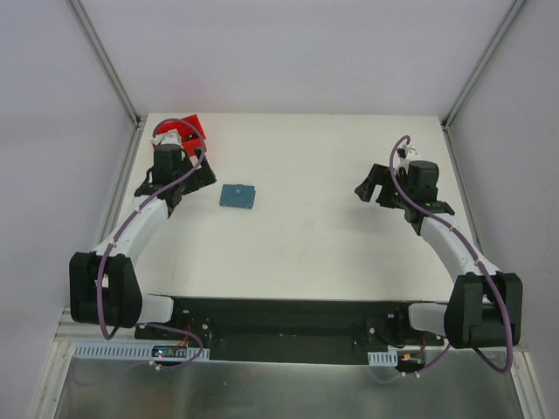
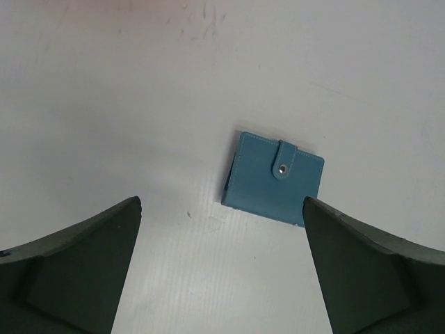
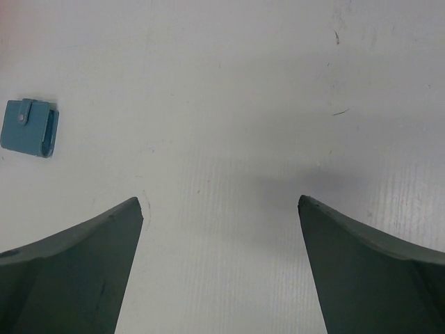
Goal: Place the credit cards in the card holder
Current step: Move the card holder to the center of the board.
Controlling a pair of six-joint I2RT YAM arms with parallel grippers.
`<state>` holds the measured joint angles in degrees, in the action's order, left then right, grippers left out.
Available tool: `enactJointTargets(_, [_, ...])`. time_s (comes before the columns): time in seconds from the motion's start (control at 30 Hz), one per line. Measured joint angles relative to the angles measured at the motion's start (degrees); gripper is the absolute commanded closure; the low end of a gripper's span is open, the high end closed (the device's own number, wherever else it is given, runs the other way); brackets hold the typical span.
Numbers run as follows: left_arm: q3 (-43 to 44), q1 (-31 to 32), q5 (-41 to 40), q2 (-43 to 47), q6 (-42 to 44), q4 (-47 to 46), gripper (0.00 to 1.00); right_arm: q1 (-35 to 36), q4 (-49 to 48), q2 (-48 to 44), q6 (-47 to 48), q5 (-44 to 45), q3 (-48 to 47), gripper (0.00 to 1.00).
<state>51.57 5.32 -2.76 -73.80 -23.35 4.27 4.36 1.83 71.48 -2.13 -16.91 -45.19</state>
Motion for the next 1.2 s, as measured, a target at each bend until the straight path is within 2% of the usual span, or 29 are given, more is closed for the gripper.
enactJointTargets(0.23, [7.48,2.64,5.16,-13.86,0.96,3.34,0.03,0.00,0.66,3.37,0.09,0.13,-1.81,0.04])
enactJointTargets(0.43, [18.67,9.05,3.52,-28.22,3.43,7.96,0.07,0.00,1.11,4.61,0.02,-0.04,-1.84,0.03])
enactJointTargets(0.57, [25.07,11.21,2.58,-34.05,4.13,12.15,0.09,0.00,1.22,4.74,0.07,-0.11,-1.84,0.03])
enactJointTargets(0.8, [27.91,12.26,-1.09,-36.98,6.25,16.94,0.13,-0.02,1.64,6.25,0.11,-0.15,-2.49,0.02])
enactJointTargets(1.07, [27.32,17.20,-4.09,-38.40,7.06,19.06,0.34,-0.07,1.92,8.22,0.11,-1.07,-3.13,0.01])
enactJointTargets(1.2, [25.27,19.80,-5.70,-37.13,7.17,18.16,0.36,-0.07,1.97,8.22,0.22,-1.64,-3.13,0.01])
